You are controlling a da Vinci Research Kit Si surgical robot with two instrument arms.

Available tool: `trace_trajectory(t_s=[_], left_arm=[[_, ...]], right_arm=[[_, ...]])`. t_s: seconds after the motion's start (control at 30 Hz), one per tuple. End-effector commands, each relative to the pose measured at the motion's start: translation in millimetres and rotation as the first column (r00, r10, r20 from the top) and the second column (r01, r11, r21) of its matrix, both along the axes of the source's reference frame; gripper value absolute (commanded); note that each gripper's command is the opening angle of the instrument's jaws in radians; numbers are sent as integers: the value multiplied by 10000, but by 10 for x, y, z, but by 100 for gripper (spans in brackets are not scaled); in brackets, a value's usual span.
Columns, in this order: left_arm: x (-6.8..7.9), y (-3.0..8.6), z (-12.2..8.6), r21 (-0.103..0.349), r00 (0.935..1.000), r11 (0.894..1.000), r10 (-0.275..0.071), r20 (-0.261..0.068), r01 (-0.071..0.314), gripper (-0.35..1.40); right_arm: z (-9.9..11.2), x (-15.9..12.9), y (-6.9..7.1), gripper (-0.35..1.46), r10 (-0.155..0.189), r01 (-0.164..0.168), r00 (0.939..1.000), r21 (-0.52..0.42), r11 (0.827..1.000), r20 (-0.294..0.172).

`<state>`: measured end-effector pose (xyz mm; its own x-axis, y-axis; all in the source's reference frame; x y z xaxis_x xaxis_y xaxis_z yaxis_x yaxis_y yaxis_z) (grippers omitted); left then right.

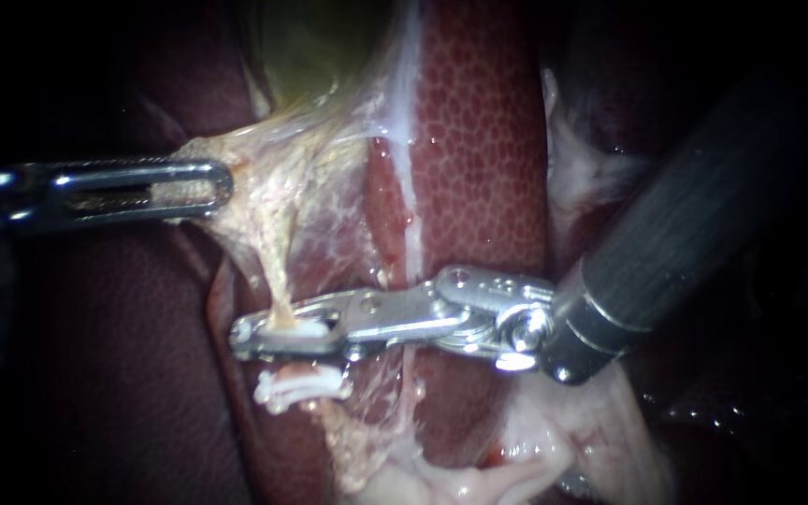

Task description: Going back third clip left tube

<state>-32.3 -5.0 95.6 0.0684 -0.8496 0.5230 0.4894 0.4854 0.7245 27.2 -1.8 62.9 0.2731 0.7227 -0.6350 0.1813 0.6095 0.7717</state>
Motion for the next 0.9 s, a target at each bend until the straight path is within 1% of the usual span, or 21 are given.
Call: trace_trajectory(t_s=[0.03, 0.27, 0.3, 0.33, 0.37, 0.47, 0.5, 0.53, 0.57, 0.6, 0.7, 0.9], left_arm=[[0, 0, 0, -1, 10000, 10000, 1, 0, -1, -35], [0, 0, 0, -3, 10000, 10000, 0, -1, 0, -35], [0, 0, 0, -3, 10000, 10000, 0, -1, 0, -35], [0, 0, 0, -3, 10000, 10000, 0, -1, 0, -35], [0, 0, 0, -3, 10000, 10000, 0, -1, 0, -35], [0, 0, 0, -3, 10000, 10000, 0, -1, 0, -35], [0, 0, 0, -3, 10000, 10000, 0, -1, 0, -35], [0, 0, 0, -3, 10000, 10000, 0, -2, 0, -35], [0, 0, 0, -3, 10000, 10000, -1, -2, 1, -35], [0, 0, 0, -3, 10000, 10000, -1, -2, 1, -35], [0, 0, 0, -3, 10000, 10000, -2, -3, 2, -35], [-1, -1, 1, -11, 10000, 10000, -9, -9, 9, -35]], right_arm=[[0, 0, 0, -35, -5, 5, 10000, -1, 10000, -5], [0, 0, 2, -35, 7, -7, 10000, 9, 10000, 1], [1, 1, 3, -27, 112, -112, 9999, 38, 9999, 95], [1, 2, 4, -5, 195, -193, 9998, -215, 9996, 94], [1, 4, 4, 14, 206, -205, 9998, -499, 9985, 26], [0, 12, 8, 49, 267, -284, 9995, -1096, 9936, -166], [0, 16, 9, 53, 301, -321, 9994, -1141, 9929, -195], [1, 19, 10, 56, 374, -394, 9991, -1206, 9919, -192], [2, 23, 11, 60, 665, -672, 9977, -1324, 9889, -96], [2, 24, 11, 60, 816, -817, 9966, -1409, 9866, -67], [4, 23, 11, 60, 842, -841, 9964, -1469, 9856, -55], [11, 26, 20, 60, 927, -918, 9957, -1498, 9844, -8]])
